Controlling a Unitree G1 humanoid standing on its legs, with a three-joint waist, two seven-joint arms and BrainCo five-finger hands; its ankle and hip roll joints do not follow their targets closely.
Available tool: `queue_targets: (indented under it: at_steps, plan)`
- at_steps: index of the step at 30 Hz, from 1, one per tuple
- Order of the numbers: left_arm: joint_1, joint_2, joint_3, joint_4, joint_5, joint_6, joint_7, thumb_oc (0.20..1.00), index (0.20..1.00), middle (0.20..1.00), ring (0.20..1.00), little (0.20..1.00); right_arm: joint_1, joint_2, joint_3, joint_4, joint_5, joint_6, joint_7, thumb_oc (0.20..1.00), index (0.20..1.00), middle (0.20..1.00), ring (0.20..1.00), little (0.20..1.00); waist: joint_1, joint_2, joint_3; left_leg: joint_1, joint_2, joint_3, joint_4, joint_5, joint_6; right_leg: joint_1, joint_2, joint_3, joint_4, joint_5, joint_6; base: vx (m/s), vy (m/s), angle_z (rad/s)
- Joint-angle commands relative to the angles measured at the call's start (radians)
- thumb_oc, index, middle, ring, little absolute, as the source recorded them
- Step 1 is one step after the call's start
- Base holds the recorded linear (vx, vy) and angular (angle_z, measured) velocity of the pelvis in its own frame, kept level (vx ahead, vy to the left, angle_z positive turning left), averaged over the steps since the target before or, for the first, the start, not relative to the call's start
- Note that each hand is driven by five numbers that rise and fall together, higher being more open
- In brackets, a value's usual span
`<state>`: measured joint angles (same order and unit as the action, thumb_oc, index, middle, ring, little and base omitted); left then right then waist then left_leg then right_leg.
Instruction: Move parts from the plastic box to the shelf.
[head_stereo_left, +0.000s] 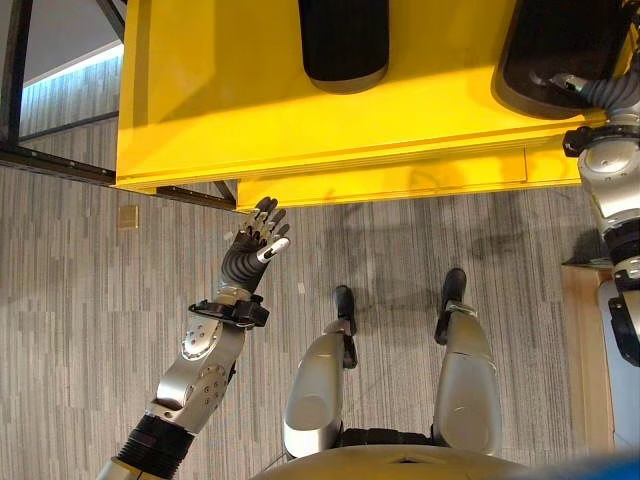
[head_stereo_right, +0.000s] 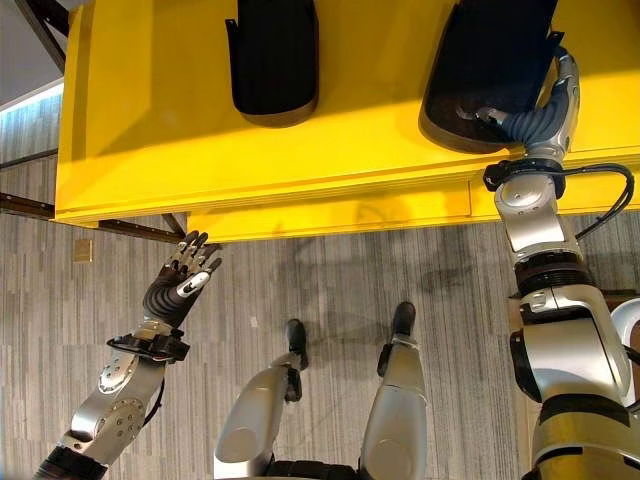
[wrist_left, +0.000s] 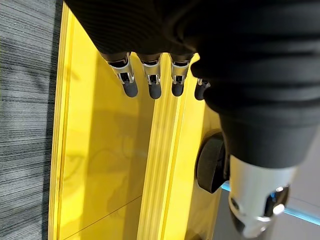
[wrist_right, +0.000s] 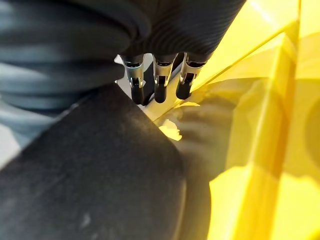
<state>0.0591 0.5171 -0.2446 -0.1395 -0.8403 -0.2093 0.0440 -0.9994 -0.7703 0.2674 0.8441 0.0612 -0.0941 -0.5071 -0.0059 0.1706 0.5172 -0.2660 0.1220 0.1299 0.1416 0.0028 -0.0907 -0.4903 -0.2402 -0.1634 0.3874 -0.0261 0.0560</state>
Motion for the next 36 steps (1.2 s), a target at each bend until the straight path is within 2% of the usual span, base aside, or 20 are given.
queue_targets:
  at_steps: [1,14,36]
  plan:
    - [0.039,0.02,0.009,-0.127,0.014,-0.07,-0.003,1.0,1.0,1.0,1.0,1.0,-0.063,-0.012,0.076,0.083,-0.017,0.019,0.063,1.0,1.0,1.0,1.0,1.0,0.023,-0.017,0.003,-0.042,0.03,-0.023,0.058,0.01,0.014,0.062,-0.014,0.002,0.076,-0.095,0.054,0.0,0.0,0.0]
    - [0.039,0.033,0.006,-0.134,0.006,-0.077,-0.022,1.0,1.0,1.0,1.0,1.0,-0.148,-0.104,0.197,0.24,-0.044,0.02,0.144,1.0,1.0,1.0,1.0,1.0,0.031,-0.014,0.003,-0.053,0.025,-0.027,0.046,0.021,0.01,0.038,-0.016,0.001,0.085,-0.095,0.055,0.0,-0.003,0.01]
    - [0.057,0.044,0.034,-0.14,0.009,-0.09,-0.025,1.0,1.0,1.0,1.0,1.0,-0.259,-0.159,0.327,0.208,-0.125,0.018,0.162,1.0,1.0,1.0,1.0,1.0,0.041,-0.007,0.003,-0.074,0.024,-0.032,0.051,0.027,0.006,0.01,-0.018,0.004,0.098,-0.094,0.054,0.0,-0.001,0.0]
